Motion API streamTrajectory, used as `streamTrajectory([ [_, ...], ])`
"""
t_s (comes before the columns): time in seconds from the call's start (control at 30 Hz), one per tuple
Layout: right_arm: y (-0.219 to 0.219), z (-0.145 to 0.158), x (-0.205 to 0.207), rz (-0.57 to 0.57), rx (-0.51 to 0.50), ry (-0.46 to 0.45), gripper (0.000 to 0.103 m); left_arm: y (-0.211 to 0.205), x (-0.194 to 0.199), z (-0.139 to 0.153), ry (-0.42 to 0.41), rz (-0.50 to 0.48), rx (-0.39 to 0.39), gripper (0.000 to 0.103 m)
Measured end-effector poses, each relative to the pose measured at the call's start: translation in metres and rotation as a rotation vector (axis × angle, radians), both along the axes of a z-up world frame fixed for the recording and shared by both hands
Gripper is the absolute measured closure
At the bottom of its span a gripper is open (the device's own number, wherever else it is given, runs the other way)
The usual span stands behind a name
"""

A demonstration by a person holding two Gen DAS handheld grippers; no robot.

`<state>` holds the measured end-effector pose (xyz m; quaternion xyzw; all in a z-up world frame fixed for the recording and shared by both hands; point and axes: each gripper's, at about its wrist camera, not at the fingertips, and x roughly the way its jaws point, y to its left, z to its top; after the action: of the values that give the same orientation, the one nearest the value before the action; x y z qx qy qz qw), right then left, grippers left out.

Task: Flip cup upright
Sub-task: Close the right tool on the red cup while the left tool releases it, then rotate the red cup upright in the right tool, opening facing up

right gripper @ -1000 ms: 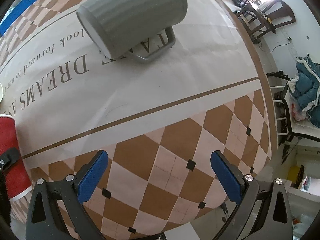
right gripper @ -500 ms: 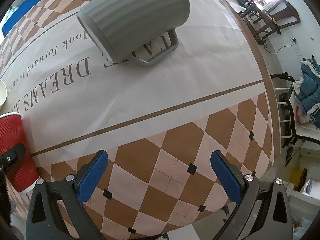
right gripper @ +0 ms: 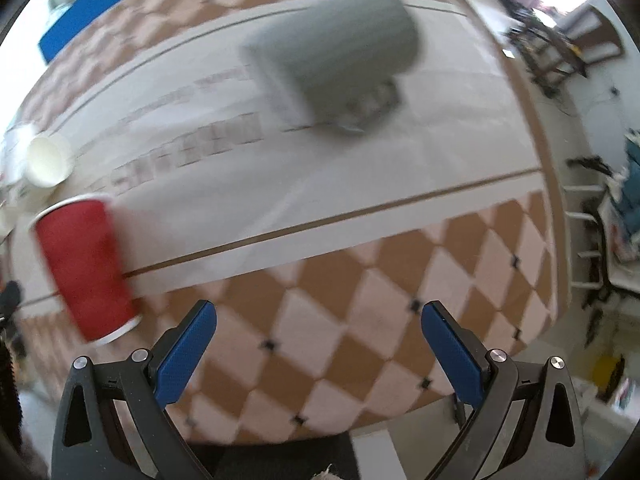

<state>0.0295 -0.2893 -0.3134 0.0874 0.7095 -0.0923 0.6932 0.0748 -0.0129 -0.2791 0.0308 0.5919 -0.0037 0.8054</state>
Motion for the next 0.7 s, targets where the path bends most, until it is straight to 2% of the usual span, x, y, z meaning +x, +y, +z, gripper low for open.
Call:
streamTrajectory([
  [0.1,0.035,0.015,0.009,0.079,0.070,-0.001,0.000,0.033,-0.007,-0.013,0.018,0.045,0.057,0.000],
  [0.17,0.061,0.024,0.018,0.130,0.111,-0.006,0.000,0.048,-0.014,-0.029,0.063,0.102,0.080,0.000],
  [0.3,0.104,0.032,0.036,0.201,0.176,-0.002,0.003,0.074,-0.021,-0.059,0.144,0.197,0.071,0.000],
  [0.5,0.146,0.016,0.059,0.283,0.170,0.052,0.013,0.090,-0.022,-0.084,0.185,0.240,0.033,0.000],
  [0.6,0.154,0.000,0.065,0.302,0.163,0.094,0.015,0.090,-0.023,-0.091,0.201,0.246,0.032,0.000],
  [0.7,0.157,-0.013,0.068,0.301,0.209,0.125,0.015,0.092,-0.019,-0.099,0.216,0.243,0.021,0.000],
])
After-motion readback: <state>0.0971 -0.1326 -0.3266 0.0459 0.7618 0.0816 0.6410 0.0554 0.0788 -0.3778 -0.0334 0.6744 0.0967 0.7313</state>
